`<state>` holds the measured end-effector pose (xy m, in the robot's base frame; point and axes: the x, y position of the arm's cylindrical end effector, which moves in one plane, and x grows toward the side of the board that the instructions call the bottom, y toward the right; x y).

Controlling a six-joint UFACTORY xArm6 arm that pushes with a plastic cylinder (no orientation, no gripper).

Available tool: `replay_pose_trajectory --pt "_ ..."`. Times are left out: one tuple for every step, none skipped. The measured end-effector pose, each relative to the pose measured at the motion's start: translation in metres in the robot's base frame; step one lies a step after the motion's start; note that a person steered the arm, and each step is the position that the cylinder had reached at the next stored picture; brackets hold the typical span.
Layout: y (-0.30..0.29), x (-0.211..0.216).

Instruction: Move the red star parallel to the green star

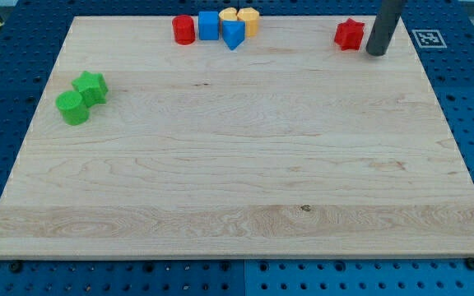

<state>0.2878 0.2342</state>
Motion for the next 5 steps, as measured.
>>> replay_pose_trajectory --pt "0.018 0.0" --pt "0.036 0.0" --pt "0.053 0.0" --pt "0.073 0.0" --pt "0.089 0.0"
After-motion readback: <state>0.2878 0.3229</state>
